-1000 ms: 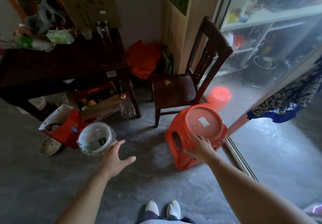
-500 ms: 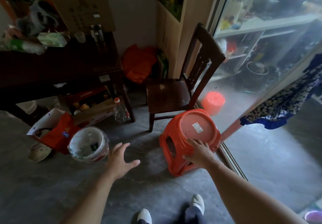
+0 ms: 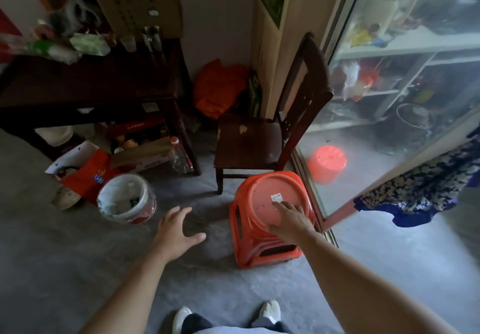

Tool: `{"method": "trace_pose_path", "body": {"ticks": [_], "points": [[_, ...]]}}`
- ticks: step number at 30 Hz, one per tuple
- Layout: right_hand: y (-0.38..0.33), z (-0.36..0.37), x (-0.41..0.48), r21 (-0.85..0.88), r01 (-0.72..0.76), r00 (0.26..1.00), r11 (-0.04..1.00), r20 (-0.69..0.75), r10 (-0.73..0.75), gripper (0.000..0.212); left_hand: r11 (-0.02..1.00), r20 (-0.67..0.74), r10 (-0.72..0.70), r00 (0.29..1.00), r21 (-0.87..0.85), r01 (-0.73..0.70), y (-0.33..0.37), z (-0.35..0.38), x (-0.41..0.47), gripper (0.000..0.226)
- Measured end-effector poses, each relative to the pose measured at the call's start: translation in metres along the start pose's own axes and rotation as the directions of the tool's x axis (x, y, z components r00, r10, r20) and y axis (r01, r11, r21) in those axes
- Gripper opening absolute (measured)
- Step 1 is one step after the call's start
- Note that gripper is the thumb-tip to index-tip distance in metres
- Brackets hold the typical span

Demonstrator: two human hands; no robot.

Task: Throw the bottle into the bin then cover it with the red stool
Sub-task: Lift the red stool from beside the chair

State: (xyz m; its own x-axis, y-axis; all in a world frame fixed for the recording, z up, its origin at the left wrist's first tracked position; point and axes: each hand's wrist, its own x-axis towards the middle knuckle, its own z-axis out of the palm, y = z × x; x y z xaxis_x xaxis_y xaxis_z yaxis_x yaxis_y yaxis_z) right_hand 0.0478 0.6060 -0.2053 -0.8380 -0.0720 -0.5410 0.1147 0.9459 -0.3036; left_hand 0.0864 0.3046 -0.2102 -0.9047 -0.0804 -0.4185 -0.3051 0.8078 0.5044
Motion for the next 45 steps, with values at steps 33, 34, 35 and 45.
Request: {"method": "trace_pose_path", "body": {"ticks": [33, 34, 35, 45], "points": [[0.100, 0.011, 0.131, -0.052, -0.161, 0.983, 0.986, 0.086, 0.165, 0.076, 0.989, 0.188, -0.069, 0.980, 0.139, 0.043, 0.068, 0.078, 0.148, 0.086], [0.108, 0.022, 0.142, -0.050, -0.173, 0.981, 0.984, 0.076, 0.176, 0.075, 0.986, 0.194, -0.083, 0.977, 0.158, 0.052, 0.065, 0.090, 0.157, 0.086], [0.117, 0.034, 0.154, -0.041, -0.190, 0.980, 0.981, 0.059, 0.192, 0.073, 0.983, 0.202, -0.096, 0.975, 0.173, 0.061, 0.062, 0.104, 0.168, 0.086], [0.185, 0.122, 0.212, 0.335, -0.447, 0.851, 0.829, -0.125, 0.509, 0.078, 0.974, 0.238, -0.146, 0.960, 0.205, 0.098, 0.052, 0.228, 0.239, 0.089]]}}
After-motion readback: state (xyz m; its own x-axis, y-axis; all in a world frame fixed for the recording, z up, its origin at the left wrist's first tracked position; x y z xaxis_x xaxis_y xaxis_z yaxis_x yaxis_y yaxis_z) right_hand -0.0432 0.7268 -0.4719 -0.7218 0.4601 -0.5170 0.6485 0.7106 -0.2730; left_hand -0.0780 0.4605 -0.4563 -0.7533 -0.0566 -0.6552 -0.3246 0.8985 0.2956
